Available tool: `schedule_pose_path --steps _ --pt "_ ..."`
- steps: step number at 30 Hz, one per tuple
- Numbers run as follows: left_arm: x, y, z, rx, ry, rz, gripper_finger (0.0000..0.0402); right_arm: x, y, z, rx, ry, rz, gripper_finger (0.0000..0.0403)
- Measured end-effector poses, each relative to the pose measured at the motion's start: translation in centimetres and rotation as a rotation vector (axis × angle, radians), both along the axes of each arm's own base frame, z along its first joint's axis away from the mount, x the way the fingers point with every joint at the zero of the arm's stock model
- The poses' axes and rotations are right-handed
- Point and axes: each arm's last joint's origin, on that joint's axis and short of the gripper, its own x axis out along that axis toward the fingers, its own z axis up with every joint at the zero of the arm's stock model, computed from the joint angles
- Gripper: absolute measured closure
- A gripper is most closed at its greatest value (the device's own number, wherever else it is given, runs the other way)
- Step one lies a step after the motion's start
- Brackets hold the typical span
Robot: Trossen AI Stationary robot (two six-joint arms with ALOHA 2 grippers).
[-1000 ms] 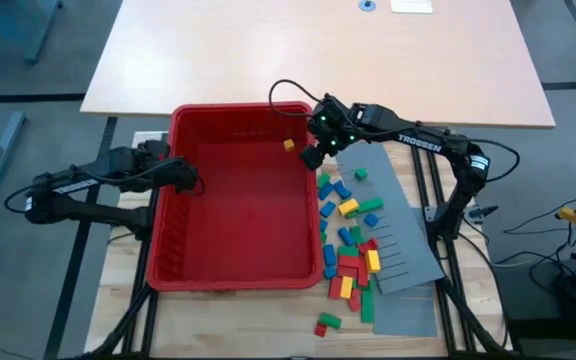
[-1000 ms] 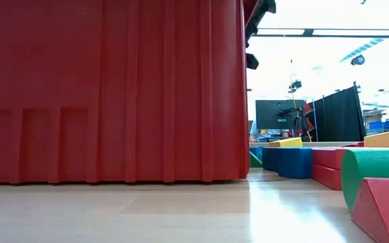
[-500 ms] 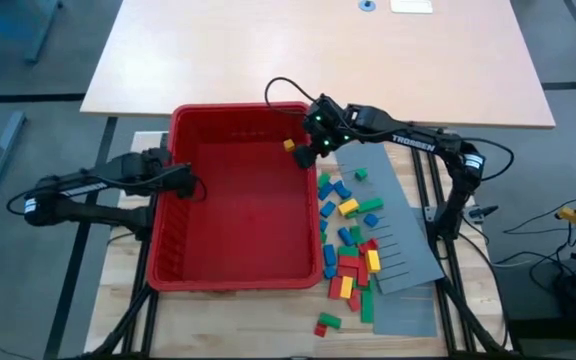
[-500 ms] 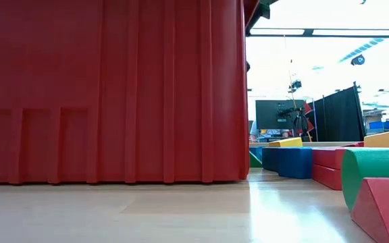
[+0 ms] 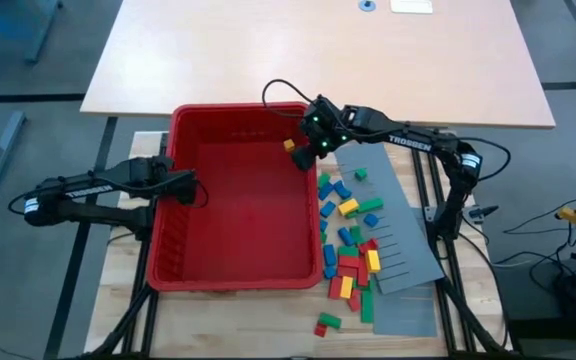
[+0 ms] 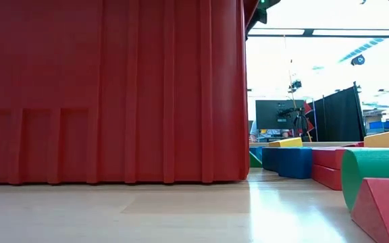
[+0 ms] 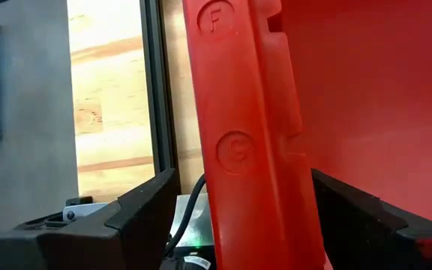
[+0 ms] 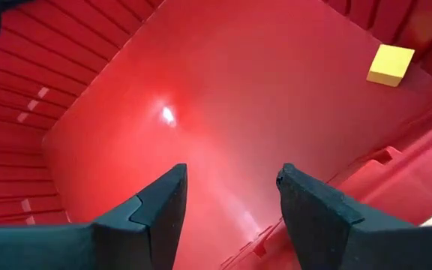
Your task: Sort blocks
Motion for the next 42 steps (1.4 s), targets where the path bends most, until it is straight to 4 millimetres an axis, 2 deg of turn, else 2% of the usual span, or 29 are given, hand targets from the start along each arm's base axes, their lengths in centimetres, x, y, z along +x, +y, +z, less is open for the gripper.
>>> schedule_pose_path --steps 5,13,17,28,36,39,42 --pt "0.1 0.0 0.0 -0.007 -0.012 -0.001 0.0131 -0.4 0.2 0.8 -0.016 -0.004 0.017 0.0207" --pt "0.2 0.0 0.0 -0.010 -0.029 -0.001 0.0131 -1.5 0.6 4.2 -0.054 0.011 0.058 0.0162" --pt "0.3 0.0 0.1 -0.005 -0.047 -0.001 0.0131 -2.0 0.8 4.9 -0.053 0.044 0.065 0.0146" --pt "0.5 0.1 0.1 0.000 -0.069 -0.002 0.0131 -2.0 0.6 1.5 -0.025 0.180 0.033 0.0132" --pt "0.6 0.1 0.0 -0.017 -0.069 -0.027 0.0133 -0.7 0.0 -0.4 -0.002 0.205 0.018 0.0152" --pt "0.6 0.1 0.0 -0.017 -0.072 -0.027 0.0162 -0.4 -0.1 -0.8 0.011 0.204 0.017 0.0181" --pt "0.6 0.1 0.0 -0.017 -0.067 -0.028 0.0227 -0.4 -0.1 -0.8 0.039 0.203 -0.007 0.0221"
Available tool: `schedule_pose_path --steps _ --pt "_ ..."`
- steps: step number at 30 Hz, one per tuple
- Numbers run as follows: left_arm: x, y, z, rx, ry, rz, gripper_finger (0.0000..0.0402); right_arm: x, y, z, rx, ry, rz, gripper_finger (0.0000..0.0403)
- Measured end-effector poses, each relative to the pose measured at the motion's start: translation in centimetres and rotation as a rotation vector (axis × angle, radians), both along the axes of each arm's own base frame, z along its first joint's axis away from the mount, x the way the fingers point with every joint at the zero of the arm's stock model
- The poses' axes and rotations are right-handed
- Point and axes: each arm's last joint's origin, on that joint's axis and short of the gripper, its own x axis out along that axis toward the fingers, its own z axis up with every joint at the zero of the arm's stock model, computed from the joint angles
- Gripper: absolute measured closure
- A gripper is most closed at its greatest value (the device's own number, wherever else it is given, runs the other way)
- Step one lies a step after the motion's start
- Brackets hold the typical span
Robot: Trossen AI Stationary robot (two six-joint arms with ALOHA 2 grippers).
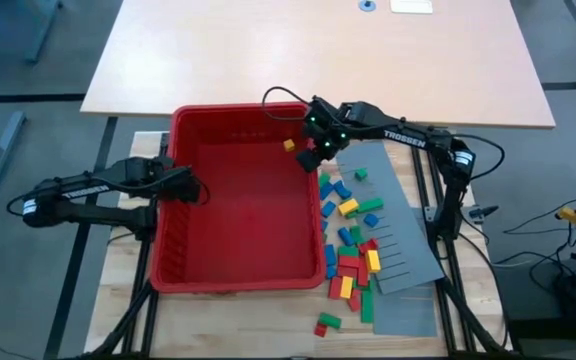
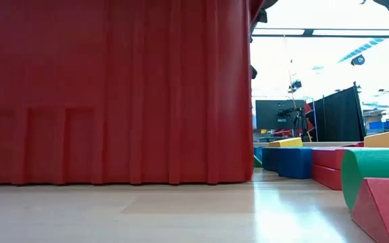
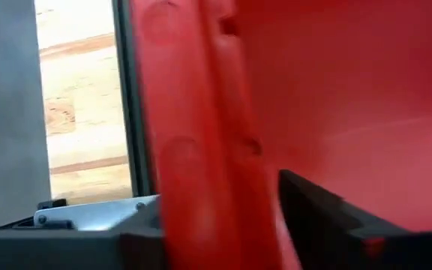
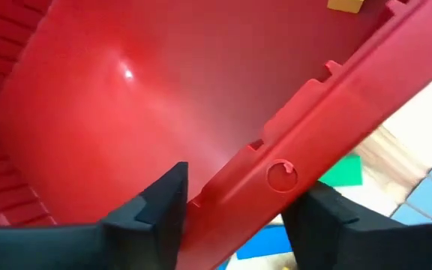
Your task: Sort blocks
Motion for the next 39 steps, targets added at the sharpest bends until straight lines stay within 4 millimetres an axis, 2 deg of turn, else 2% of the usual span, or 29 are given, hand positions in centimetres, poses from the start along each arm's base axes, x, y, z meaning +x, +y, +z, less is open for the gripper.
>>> schedule_pose_path --steps 2,4,14,20,28,39 --pt "0.0 0.0 0.0 -0.004 -0.011 0.009 0.0282 0.0 0.0 0.0 0.017 -0.002 -0.015 0.0246" --pt "0.2 0.0 0.2 -0.020 -0.083 0.064 0.0325 -0.1 0.0 -0.1 0.030 0.007 -0.013 0.0253" --pt "-0.6 -0.2 0.6 0.012 -0.171 0.056 0.0330 -0.3 -0.1 0.0 0.030 0.000 -0.017 0.0253" --pt "-1.1 -0.2 1.0 0.060 -0.214 0.048 0.0334 -0.8 0.3 1.2 0.020 -0.030 -0.029 0.0254" --pt "-1.1 0.0 2.2 0.161 -0.267 0.054 0.0334 -1.9 0.6 4.2 -0.039 -0.114 -0.062 0.0277" --pt "-1.3 0.3 6.1 0.324 -0.308 0.011 0.0340 -3.3 1.2 9.3 -0.120 -0.258 -0.064 0.0290"
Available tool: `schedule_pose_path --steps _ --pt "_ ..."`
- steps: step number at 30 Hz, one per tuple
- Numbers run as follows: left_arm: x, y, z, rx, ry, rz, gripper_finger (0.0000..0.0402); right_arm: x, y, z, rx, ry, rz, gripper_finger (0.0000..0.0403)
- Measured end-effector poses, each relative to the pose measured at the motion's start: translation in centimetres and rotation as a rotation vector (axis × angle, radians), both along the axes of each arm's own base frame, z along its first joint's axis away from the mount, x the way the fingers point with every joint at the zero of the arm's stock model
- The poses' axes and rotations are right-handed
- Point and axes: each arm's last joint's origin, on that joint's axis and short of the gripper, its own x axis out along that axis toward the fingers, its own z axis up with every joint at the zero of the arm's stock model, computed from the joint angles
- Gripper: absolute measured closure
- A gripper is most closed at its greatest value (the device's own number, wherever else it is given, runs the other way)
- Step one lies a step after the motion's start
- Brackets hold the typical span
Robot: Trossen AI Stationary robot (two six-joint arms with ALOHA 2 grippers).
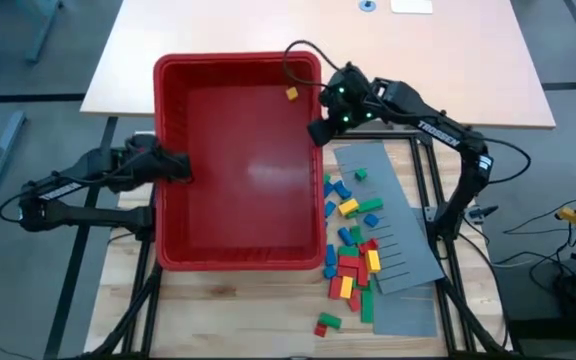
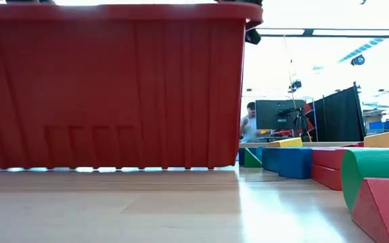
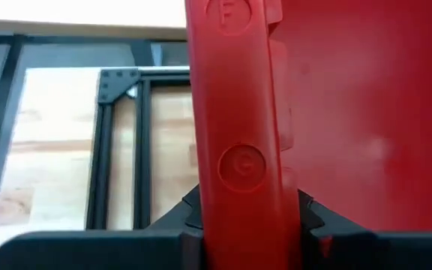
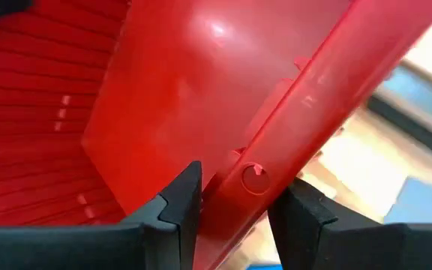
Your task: Sort blocks
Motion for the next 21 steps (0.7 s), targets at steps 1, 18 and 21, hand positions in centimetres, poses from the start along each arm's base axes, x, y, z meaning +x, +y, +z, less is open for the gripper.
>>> schedule_pose_path --steps 1,18,21 --pt "0.0 0.0 0.4 0.005 0.000 -0.004 0.0340 -0.2 0.1 0.7 -0.003 -0.004 0.003 0.0291" --pt "0.6 0.1 0.2 -0.035 0.011 -0.012 0.0341 0.0 -0.6 -0.2 0.010 0.058 0.005 0.0293" --pt "0.6 0.0 0.1 -0.060 0.015 -0.012 0.0341 0.1 -0.7 -0.6 0.033 0.073 0.016 0.0293"
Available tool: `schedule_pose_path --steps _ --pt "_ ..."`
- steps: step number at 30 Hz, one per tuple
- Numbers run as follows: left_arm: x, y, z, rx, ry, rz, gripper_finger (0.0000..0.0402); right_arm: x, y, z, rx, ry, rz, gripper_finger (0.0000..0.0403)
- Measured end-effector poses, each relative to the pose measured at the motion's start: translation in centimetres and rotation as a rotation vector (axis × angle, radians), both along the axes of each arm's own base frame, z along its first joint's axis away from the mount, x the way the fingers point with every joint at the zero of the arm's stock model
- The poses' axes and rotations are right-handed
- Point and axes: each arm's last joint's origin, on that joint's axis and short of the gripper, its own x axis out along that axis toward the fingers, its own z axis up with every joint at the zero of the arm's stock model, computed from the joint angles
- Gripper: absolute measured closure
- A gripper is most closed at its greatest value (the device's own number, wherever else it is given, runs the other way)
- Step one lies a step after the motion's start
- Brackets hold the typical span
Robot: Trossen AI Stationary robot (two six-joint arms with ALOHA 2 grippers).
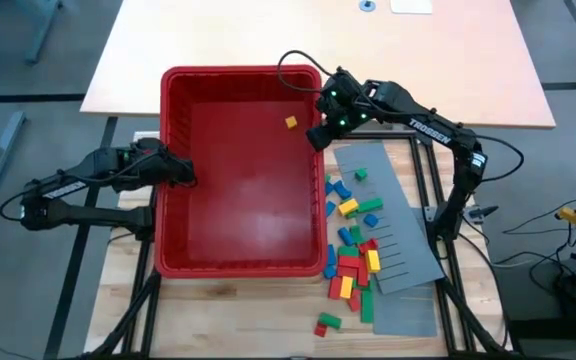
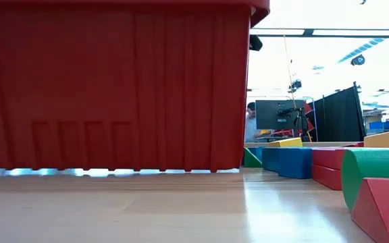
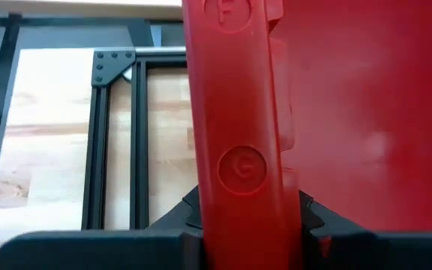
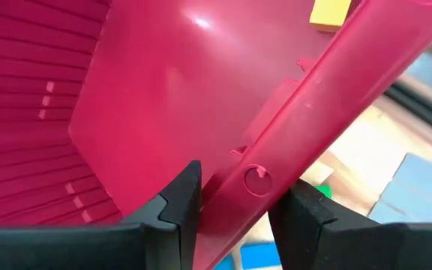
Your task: Sort blocks
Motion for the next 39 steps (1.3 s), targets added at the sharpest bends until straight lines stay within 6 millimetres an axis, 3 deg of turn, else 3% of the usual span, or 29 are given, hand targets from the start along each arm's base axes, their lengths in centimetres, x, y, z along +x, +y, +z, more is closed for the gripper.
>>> schedule_pose_path --steps 4,11,20,25,31,39 --pt "-0.1 -0.1 -0.2 -0.045 0.016 -0.009 0.0335 0.2 0.0 -0.7 0.042 0.027 0.015 0.0289" --pt "0.0 -0.4 -0.4 -0.127 0.050 -0.108 0.0288 0.5 -0.1 -1.7 0.070 0.082 0.040 0.0284" --pt "-0.4 -0.7 -0.7 -0.225 0.066 -0.129 0.0287 0.6 -0.1 -1.9 0.045 0.093 0.095 0.0265" --pt "-0.5 -0.9 -0.8 -0.264 0.110 -0.238 0.0229 0.6 -0.2 -2.0 -0.011 0.099 0.157 0.0231" --pt "-0.5 -1.0 -0.7 -0.277 0.109 -0.252 0.0159 0.3 0.0 -2.2 0.002 0.129 0.177 0.0209" --pt "-0.6 -1.0 -0.7 -0.283 0.115 -0.242 0.0117 -0.2 0.2 -2.5 0.010 0.191 0.203 0.0206"
